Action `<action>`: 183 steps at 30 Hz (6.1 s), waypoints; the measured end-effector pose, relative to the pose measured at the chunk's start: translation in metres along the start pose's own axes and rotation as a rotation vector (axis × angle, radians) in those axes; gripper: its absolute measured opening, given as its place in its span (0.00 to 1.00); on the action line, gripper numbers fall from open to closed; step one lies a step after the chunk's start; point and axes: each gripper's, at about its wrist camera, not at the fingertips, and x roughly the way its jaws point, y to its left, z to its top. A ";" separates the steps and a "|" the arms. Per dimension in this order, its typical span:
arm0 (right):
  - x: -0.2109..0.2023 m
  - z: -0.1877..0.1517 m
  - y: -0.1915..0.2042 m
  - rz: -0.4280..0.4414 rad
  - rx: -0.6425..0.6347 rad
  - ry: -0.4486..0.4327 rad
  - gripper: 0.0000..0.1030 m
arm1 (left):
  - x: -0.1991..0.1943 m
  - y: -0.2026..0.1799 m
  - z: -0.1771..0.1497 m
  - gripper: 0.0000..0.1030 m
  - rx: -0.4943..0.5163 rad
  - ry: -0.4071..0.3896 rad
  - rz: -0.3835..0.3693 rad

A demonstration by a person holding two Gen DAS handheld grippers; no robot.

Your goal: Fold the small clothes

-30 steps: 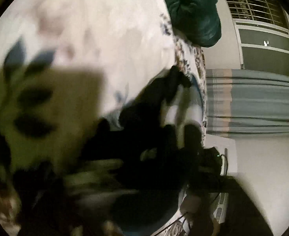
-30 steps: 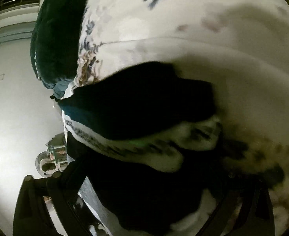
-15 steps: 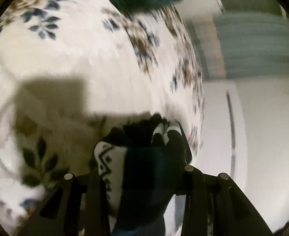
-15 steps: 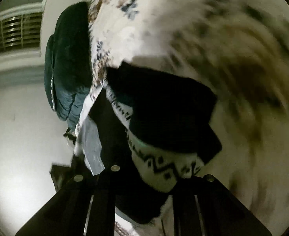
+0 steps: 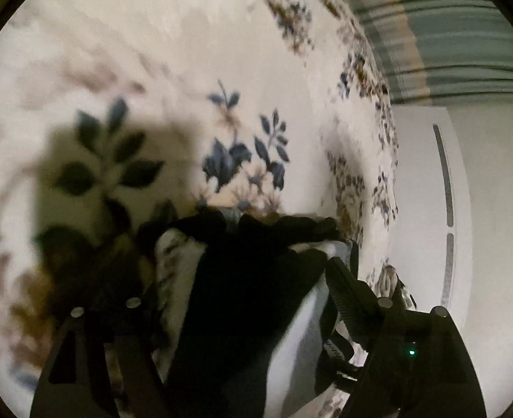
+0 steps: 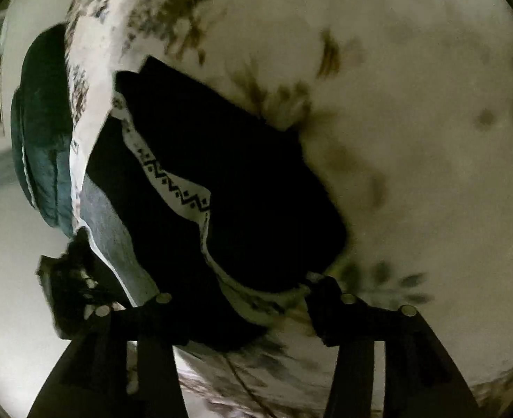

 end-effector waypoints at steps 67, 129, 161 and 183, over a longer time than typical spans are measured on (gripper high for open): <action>-0.039 0.013 0.034 -0.194 -0.295 -0.096 0.07 | -0.008 0.051 -0.167 1.00 -0.128 -0.047 0.480; -0.011 0.033 -0.001 -0.040 -0.188 0.136 0.31 | -0.023 0.026 -0.096 0.62 -0.057 -0.161 0.210; 0.025 0.154 0.149 0.375 -0.391 0.170 0.28 | 0.056 -0.099 0.125 0.24 0.287 -0.020 -0.042; 0.039 0.295 0.234 -0.309 -0.492 -0.181 0.98 | 0.149 -0.133 0.248 0.67 0.473 -0.122 0.425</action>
